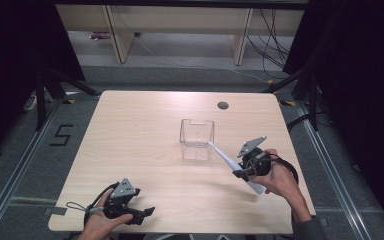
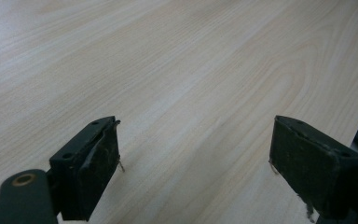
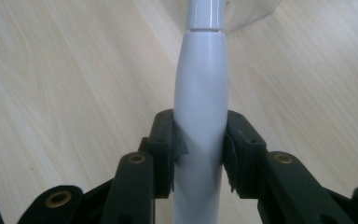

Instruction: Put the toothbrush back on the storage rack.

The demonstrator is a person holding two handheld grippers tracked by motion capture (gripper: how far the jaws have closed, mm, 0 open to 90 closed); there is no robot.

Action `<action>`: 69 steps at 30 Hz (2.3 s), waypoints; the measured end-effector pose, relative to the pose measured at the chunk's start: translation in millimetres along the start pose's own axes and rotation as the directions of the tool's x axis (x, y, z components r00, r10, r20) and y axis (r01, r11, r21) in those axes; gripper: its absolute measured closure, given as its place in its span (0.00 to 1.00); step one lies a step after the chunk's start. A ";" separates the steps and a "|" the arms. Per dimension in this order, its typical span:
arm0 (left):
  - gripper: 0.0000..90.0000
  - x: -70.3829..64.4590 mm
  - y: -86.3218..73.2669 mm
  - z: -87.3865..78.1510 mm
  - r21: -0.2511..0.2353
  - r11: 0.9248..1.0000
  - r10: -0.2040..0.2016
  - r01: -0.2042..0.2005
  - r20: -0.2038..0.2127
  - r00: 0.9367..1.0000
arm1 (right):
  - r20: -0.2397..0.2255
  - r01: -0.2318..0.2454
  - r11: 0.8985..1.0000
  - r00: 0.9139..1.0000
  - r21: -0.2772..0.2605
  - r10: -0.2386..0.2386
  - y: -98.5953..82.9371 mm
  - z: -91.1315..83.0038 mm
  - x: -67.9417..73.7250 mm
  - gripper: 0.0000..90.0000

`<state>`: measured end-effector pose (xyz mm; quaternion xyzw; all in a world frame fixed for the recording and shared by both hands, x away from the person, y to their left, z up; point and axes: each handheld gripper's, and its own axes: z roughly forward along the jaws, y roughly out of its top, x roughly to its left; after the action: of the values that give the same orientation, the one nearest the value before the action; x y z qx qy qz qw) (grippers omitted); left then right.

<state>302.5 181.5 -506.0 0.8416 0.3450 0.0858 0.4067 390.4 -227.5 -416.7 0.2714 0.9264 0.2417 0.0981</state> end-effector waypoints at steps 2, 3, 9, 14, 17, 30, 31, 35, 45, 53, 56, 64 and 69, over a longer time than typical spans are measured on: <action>0.17 -0.7 -0.2 0.7 -0.010 1.000 -0.013 0.013 0.000 1.000 | 0.032 -0.038 0.998 0.999 -0.045 0.039 -1.4 -1.9 -1.6 0.74; 0.17 -0.6 -0.2 0.7 -0.010 1.000 -0.014 0.014 0.000 1.000 | 0.020 -0.017 0.997 1.000 -0.078 0.018 -1.7 -2.2 -4.9 0.74; 0.17 -0.6 -0.2 0.8 -0.010 1.000 -0.015 0.015 0.000 1.000 | 0.021 -0.085 0.982 0.996 -0.170 0.090 -8.7 -9.8 -14.3 0.74; 0.17 -0.6 -0.1 0.6 -0.011 1.000 -0.010 0.010 -0.001 1.000 | 0.019 -0.121 0.970 0.992 -0.212 0.128 -13.6 -8.0 -21.7 0.74; 0.17 0.0 -0.1 0.4 -0.010 1.000 -0.015 0.015 -0.001 1.000 | 0.045 -0.158 0.959 0.984 -0.235 0.173 -14.3 -8.3 -22.4 0.74; 0.17 1.6 0.1 0.7 -0.006 1.000 -0.005 0.005 -0.011 1.000 | 0.092 -0.180 0.916 0.970 -0.359 0.227 -7.3 -18.1 -39.2 0.74; 0.17 0.8 0.0 0.8 -0.011 1.000 -0.015 0.015 -0.007 1.000 | 0.095 -0.169 0.912 0.971 -0.374 0.219 -5.9 -17.2 -41.4 0.74; 0.17 1.4 0.1 0.7 -0.008 1.000 -0.006 0.006 -0.010 1.000 | 0.114 -0.172 0.900 0.965 -0.401 0.236 -1.3 -16.8 -49.8 0.74; 0.17 0.3 -0.1 1.3 -0.018 1.000 -0.026 0.026 -0.004 1.000 | 0.115 -0.189 0.856 0.955 -0.481 0.275 14.0 -20.1 -62.3 0.74; 0.17 1.9 0.2 0.0 0.000 1.000 -0.006 0.006 -0.004 1.000 | 0.101 -0.196 0.808 0.948 -0.556 0.300 27.3 -21.7 -64.8 0.74; 0.17 1.0 0.1 0.9 -0.010 1.000 -0.018 0.018 -0.002 1.000 | 0.106 -0.179 0.808 0.953 -0.561 0.285 32.1 -23.0 -65.0 0.74; 0.17 2.0 0.1 0.3 -0.003 1.000 -0.007 0.007 0.000 1.000 | 0.105 -0.167 0.789 0.954 -0.591 0.280 47.7 -22.5 -64.7 0.74; 0.17 2.1 -0.2 0.4 -0.004 1.000 -0.007 0.007 -0.001 1.000 | 0.094 -0.160 0.785 0.959 -0.598 0.267 57.5 -23.5 -66.2 0.74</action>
<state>304.2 182.7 -506.7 0.8395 0.3478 0.0854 0.4087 464.4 -230.9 -364.3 0.3514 0.7580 0.4996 0.2287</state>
